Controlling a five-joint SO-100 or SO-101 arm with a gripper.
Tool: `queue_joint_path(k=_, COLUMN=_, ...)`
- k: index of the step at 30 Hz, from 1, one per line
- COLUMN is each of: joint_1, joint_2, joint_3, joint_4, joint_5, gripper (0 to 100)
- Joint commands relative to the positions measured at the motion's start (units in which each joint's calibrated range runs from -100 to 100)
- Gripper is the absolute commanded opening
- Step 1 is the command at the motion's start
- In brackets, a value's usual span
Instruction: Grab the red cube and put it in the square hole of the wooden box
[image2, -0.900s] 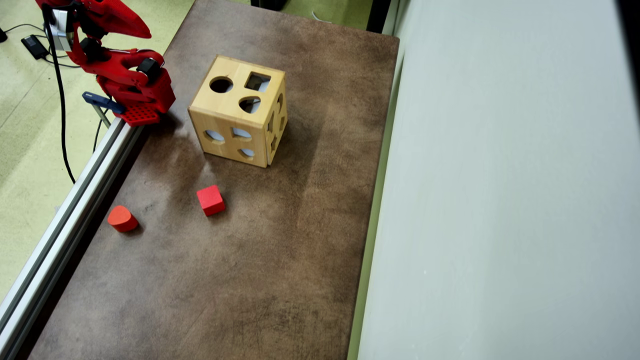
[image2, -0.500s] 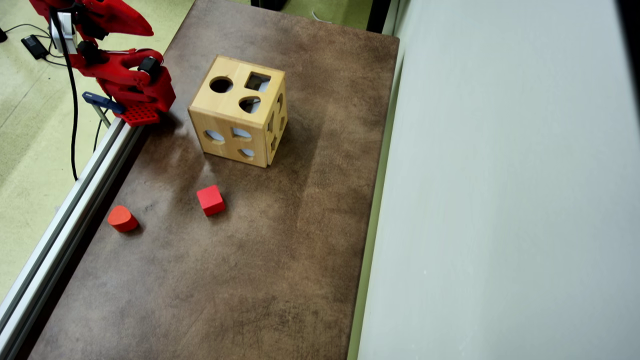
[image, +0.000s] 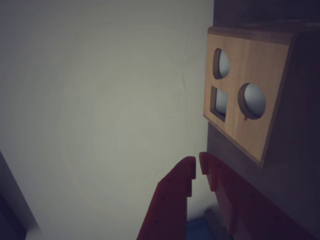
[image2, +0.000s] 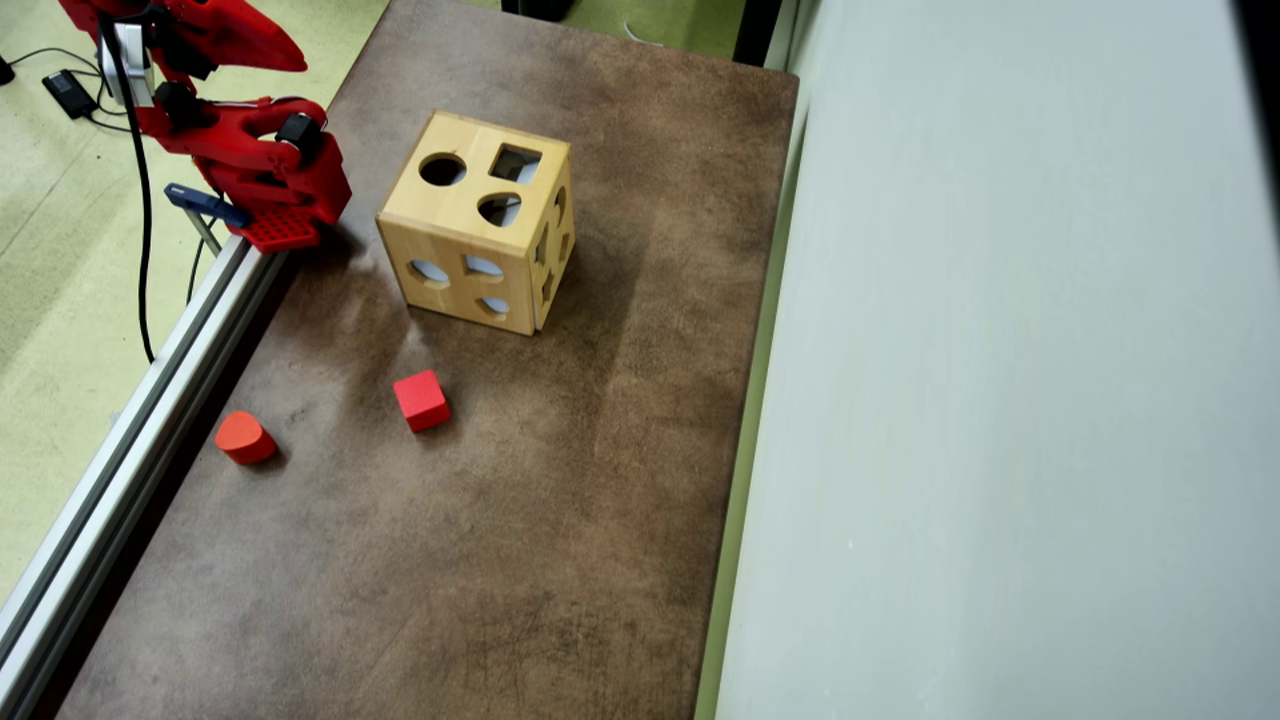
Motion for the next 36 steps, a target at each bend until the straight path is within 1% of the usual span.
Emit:
queue_joint_path(k=1, joint_1=-0.2, joint_2=0.3, joint_3=0.0, joint_4=0.3, joint_5=0.0, gripper=2)
queue_joint_path(k=5, joint_1=-0.2, joint_2=1.6, joint_3=-1.0, joint_4=0.1, joint_5=0.4, gripper=2)
queue_joint_path(k=8, joint_1=-0.2, joint_2=6.0, joint_3=-1.0, joint_4=-0.5, joint_5=0.4, gripper=2)
queue_joint_path(k=11, joint_1=0.3, joint_2=15.3, joint_3=-4.8, joint_4=-2.3, joint_5=0.4, gripper=2)
queue_joint_path(k=15, joint_1=0.5, joint_2=30.7, joint_3=-17.5, joint_4=-5.5, joint_5=0.5, gripper=2)
queue_joint_path(k=19, joint_1=0.6, joint_2=45.5, joint_3=-29.3, joint_4=-4.7, joint_5=0.6, gripper=2)
queue_joint_path(k=21, joint_1=1.2, joint_2=51.6, joint_3=-32.3, joint_4=-4.7, joint_5=0.6, gripper=2)
queue_joint_path(k=23, joint_1=3.8, joint_2=56.2, joint_3=-33.2, joint_4=-4.7, joint_5=1.2, gripper=2)
queue_joint_path(k=26, joint_1=10.7, joint_2=62.1, joint_3=-32.6, joint_4=-4.7, joint_5=6.4, gripper=2)
queue_joint_path(k=32, joint_1=25.9, joint_2=75.3, joint_3=-32.6, joint_4=-5.6, joint_5=21.1, gripper=2)
queue_joint_path(k=36, joint_1=32.4, joint_2=86.7, joint_3=-33.2, joint_4=-5.7, joint_5=29.2, gripper=2)
